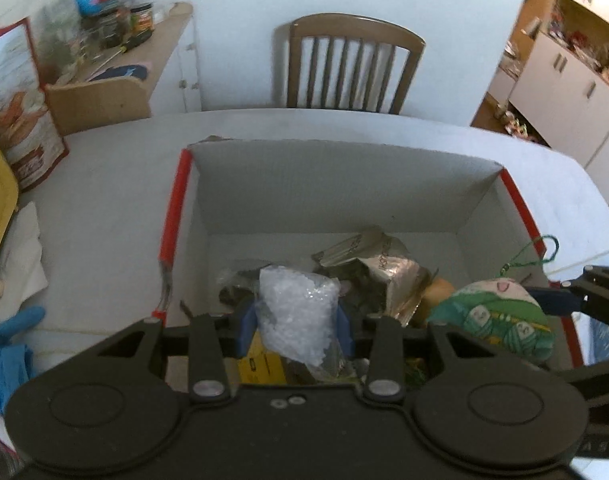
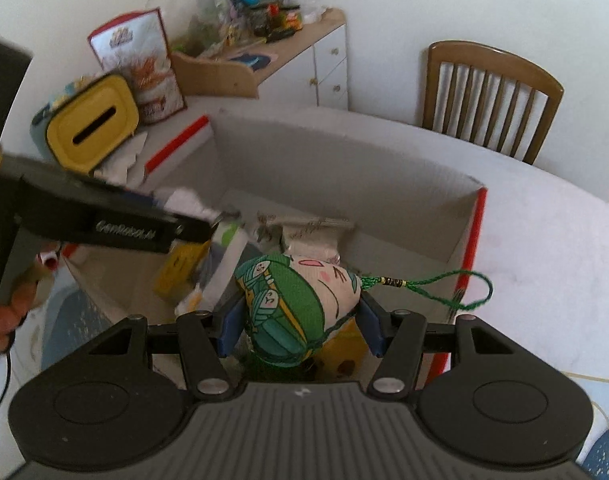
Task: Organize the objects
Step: 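Carry the bead bag and green plush doll over the box with both grippers, then lower both items into the box and open both grippers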
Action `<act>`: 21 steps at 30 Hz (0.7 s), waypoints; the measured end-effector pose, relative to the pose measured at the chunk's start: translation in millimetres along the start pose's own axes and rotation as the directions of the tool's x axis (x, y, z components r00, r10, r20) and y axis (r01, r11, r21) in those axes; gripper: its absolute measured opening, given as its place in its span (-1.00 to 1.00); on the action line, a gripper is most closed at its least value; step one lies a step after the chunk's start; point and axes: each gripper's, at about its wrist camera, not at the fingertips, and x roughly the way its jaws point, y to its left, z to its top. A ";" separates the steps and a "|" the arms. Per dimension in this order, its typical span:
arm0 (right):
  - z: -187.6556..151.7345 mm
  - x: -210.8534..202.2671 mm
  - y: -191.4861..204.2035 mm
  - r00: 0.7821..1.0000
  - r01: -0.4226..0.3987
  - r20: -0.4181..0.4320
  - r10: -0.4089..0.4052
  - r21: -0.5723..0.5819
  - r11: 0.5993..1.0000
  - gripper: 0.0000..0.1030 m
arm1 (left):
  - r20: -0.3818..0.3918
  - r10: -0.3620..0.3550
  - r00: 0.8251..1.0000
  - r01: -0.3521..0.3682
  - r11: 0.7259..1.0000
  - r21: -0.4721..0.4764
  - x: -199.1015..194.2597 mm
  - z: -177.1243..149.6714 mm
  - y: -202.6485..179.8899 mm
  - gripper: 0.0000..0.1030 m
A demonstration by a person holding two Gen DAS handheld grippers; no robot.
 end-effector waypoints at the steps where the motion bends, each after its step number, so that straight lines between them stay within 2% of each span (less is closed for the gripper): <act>1: -1.4 2.1 1.7 1.000 0.000 -0.007 0.000 -0.011 1.000 0.14 | -0.002 0.003 1.000 -0.003 1.000 0.007 2.8 0.2 -0.6 -0.25; 10: -12.5 11.1 15.2 0.999 -0.011 -0.034 0.008 -0.080 0.997 0.15 | -0.020 0.021 1.000 -0.020 0.999 0.047 20.8 4.1 -2.0 -0.25; 18: -15.8 14.8 14.5 0.999 -0.016 -0.046 0.013 -0.053 0.998 0.17 | -0.055 0.021 0.998 -0.018 0.999 0.048 30.6 1.1 0.3 -0.23; 21: -15.9 13.8 14.0 0.999 -0.005 -0.039 0.003 -0.046 0.999 0.24 | -0.057 0.017 0.998 -0.015 0.999 0.044 29.7 1.5 -0.1 -0.18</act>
